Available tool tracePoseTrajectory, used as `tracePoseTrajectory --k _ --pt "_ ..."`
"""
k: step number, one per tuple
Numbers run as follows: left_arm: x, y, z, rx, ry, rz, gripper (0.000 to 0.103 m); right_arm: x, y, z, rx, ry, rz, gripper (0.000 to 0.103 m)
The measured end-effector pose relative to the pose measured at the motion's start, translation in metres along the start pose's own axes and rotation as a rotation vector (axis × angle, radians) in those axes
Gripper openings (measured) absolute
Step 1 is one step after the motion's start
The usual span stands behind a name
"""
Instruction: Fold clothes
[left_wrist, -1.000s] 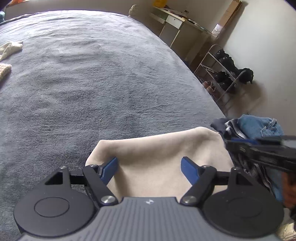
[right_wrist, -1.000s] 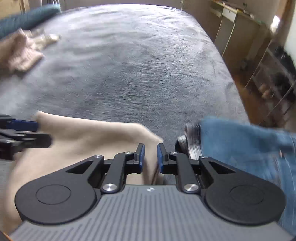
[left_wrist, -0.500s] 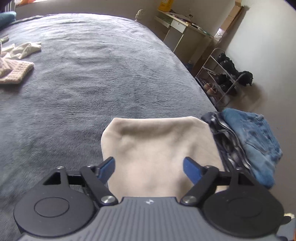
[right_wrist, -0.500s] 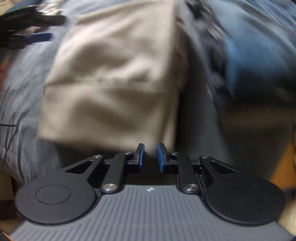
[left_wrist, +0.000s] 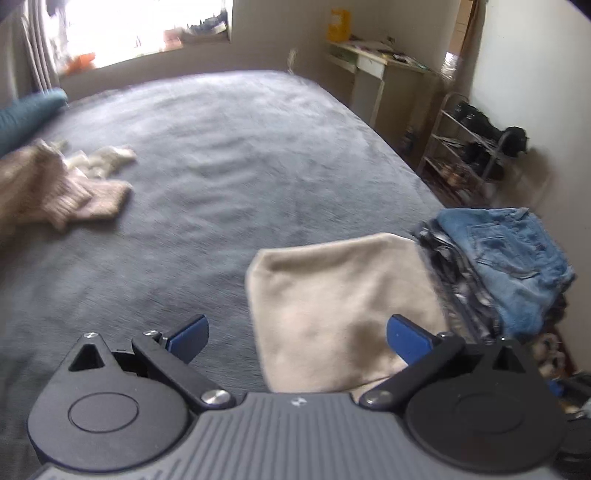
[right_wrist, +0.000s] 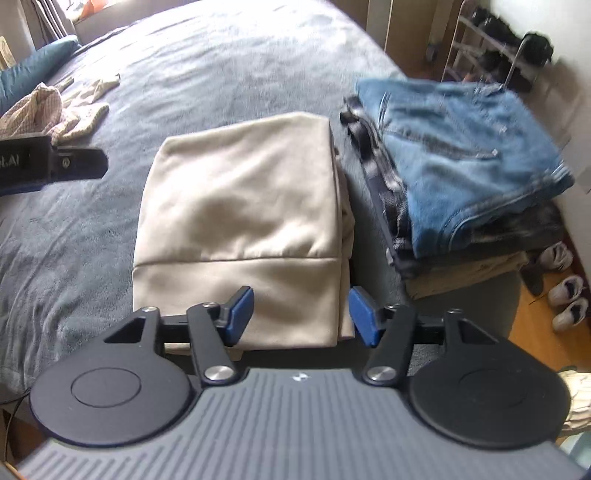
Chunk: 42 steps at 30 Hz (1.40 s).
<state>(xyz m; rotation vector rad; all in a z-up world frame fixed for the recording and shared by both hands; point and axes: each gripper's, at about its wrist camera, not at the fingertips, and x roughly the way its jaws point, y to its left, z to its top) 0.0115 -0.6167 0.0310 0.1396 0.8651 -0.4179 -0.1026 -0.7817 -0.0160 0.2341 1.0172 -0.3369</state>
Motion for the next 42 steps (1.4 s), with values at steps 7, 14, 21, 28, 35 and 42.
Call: tracePoseTrajectory --k 7,14,21,28,35,42 --pt "-0.04 0.001 -0.014 0.033 -0.116 0.054 0.103 -0.022 0.014 -0.01 -0.017 -0.087 -0.036 0.066" --pt "-0.077 0.021 -0.025 -0.08 -0.295 -0.066 0.103 -0.041 0.022 -0.012 -0.002 -0.157 -0.042 0.071" --pt "-0.053 0.025 -0.026 -0.14 -0.079 -0.015 0.103 -0.041 0.026 -0.009 0.031 -0.142 -0.056 0.078" --pt "-0.009 0.021 -0.052 -0.121 0.226 -0.001 0.103 -0.02 0.029 -0.016 0.028 0.012 -0.076 0.083" --pt "-0.003 0.015 -0.067 -0.112 0.284 0.154 0.103 -0.006 0.031 -0.025 0.043 0.1 -0.068 0.083" --pt "0.0 0.016 -0.063 -0.15 0.307 0.12 0.103 0.001 0.036 -0.022 0.014 0.127 -0.061 0.085"
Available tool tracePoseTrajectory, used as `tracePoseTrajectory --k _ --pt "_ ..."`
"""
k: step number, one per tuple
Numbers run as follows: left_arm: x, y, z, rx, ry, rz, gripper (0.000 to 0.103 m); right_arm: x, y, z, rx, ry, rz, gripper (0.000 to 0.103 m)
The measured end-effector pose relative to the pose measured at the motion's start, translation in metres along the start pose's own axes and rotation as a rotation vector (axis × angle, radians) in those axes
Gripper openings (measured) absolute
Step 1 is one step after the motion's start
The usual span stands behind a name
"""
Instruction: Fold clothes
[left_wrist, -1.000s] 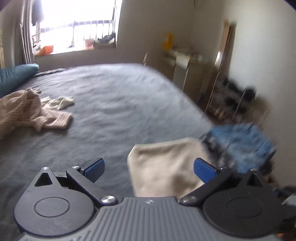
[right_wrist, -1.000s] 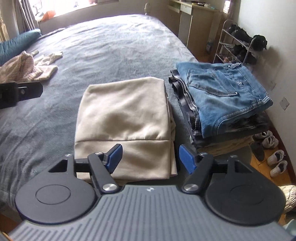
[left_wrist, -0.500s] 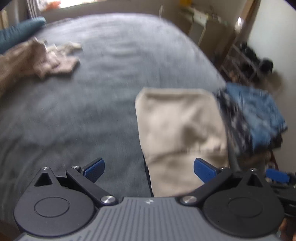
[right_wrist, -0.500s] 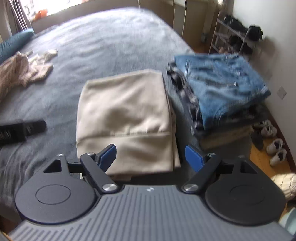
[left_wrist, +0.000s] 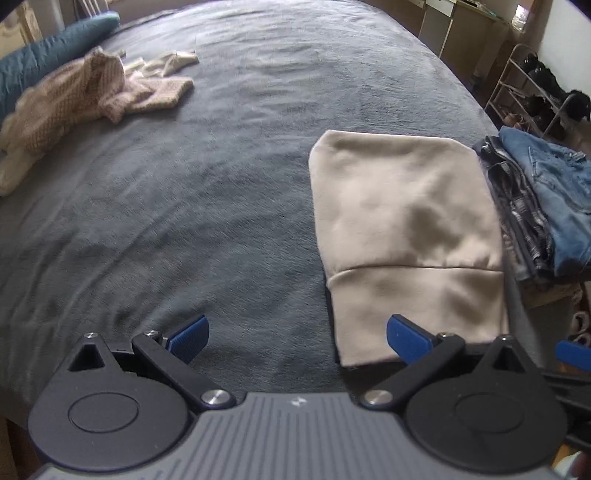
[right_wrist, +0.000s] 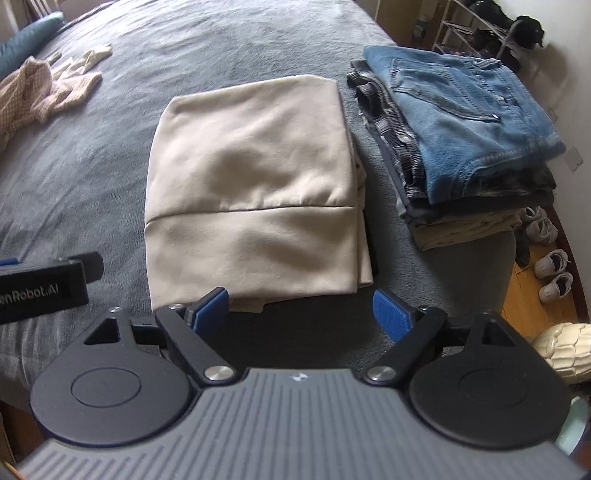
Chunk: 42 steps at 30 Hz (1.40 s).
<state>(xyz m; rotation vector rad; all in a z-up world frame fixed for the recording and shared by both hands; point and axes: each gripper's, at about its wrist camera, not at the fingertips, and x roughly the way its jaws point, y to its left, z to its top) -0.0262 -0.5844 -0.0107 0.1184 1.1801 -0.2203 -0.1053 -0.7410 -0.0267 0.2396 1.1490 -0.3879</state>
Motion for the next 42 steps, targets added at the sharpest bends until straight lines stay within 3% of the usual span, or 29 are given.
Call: tracePoseTrajectory --k 4,42 --pt "0.004 0.004 0.0 -0.044 0.041 -0.027 0.103 0.001 0.0 0.003 0.008 0.001 -0.001 0.085" --pt "0.021 -0.003 -0.002 -0.025 0.097 -0.014 0.103 0.016 0.001 0.011 -0.025 0.039 -0.002 0.085"
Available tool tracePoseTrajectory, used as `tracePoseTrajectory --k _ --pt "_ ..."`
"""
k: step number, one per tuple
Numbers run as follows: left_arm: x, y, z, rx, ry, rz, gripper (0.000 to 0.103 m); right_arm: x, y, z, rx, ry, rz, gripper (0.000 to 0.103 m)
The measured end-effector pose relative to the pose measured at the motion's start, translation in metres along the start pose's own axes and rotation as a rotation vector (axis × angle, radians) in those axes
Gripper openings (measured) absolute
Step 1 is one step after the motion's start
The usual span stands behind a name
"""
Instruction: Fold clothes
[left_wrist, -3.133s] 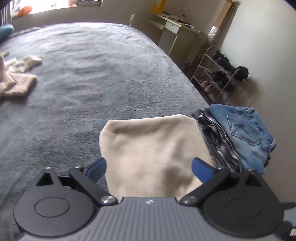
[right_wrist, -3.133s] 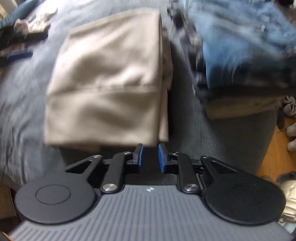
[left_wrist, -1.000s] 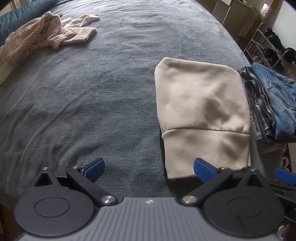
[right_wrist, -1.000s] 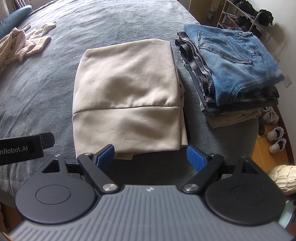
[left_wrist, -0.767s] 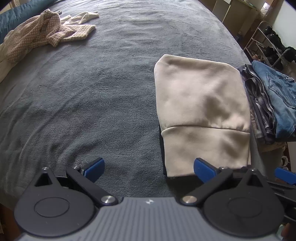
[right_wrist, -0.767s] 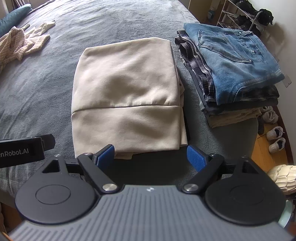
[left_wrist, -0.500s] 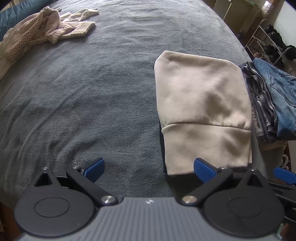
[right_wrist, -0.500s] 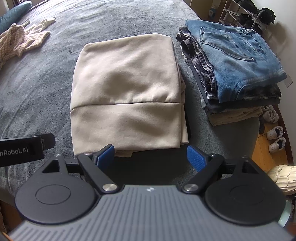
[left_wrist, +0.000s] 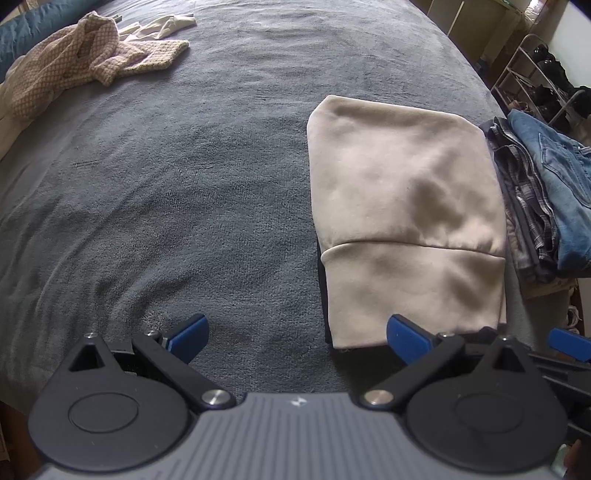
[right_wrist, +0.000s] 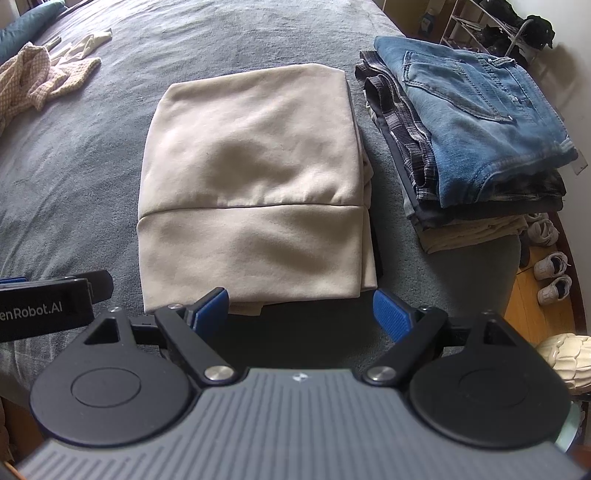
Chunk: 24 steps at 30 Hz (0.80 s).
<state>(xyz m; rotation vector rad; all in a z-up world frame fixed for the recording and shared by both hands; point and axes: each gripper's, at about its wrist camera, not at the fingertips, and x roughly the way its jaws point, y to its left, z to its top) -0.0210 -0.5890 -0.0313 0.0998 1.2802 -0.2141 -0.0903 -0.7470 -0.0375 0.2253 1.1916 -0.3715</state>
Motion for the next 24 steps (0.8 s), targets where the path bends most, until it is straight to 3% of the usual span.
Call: tracePoseTrajectory --k 24 --pt "0.0083 0.0064 0.0016 0.001 0.03 -0.005 0.103 0.0076 0.0036 0.0014 -0.003 0.037 -0.006 0.086"
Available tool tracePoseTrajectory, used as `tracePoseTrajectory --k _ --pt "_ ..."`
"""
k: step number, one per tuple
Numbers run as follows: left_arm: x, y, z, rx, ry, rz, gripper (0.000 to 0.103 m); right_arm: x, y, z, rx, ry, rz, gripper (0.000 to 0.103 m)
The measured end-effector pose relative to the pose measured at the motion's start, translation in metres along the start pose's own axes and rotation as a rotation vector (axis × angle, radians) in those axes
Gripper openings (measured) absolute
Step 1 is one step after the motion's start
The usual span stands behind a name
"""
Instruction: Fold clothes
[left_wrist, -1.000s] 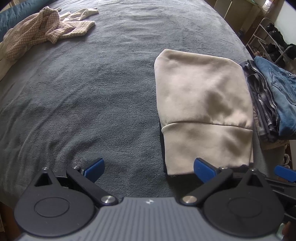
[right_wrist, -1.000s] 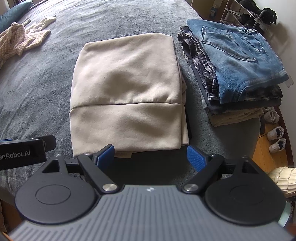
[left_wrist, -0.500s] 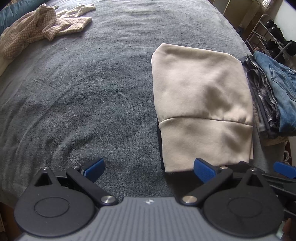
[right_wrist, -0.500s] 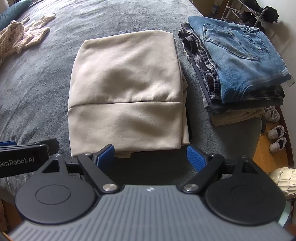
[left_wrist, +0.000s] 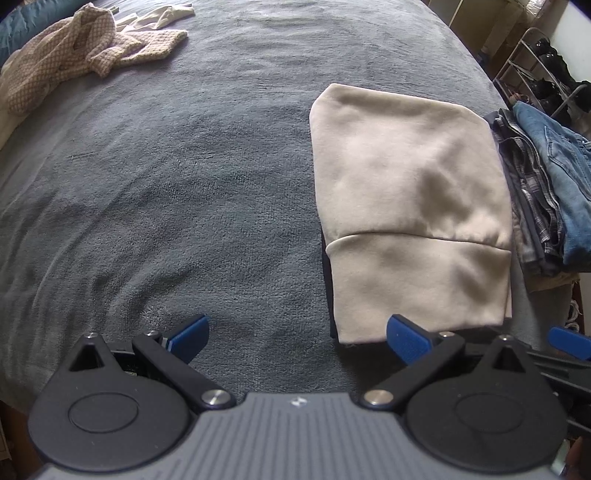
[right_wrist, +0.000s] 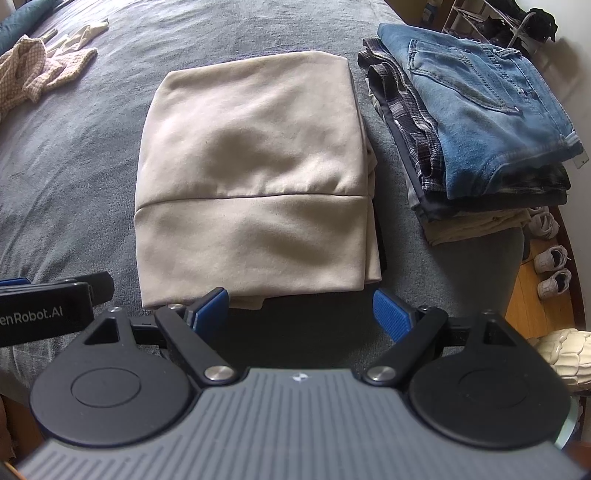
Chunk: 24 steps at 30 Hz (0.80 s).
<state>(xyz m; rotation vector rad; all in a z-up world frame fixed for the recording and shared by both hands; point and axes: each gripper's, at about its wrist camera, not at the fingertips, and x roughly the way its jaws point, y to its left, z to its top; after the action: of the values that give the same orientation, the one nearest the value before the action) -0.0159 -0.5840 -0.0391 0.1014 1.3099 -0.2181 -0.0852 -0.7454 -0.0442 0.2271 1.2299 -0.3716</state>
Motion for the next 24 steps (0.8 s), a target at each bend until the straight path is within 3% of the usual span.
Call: tracePoseTrajectory --k 24 --pt "0.006 -0.0001 0.0015 0.009 0.011 0.017 0.103 0.0046 0.0029 0.0042 -0.016 0.007 -0.002 0.086"
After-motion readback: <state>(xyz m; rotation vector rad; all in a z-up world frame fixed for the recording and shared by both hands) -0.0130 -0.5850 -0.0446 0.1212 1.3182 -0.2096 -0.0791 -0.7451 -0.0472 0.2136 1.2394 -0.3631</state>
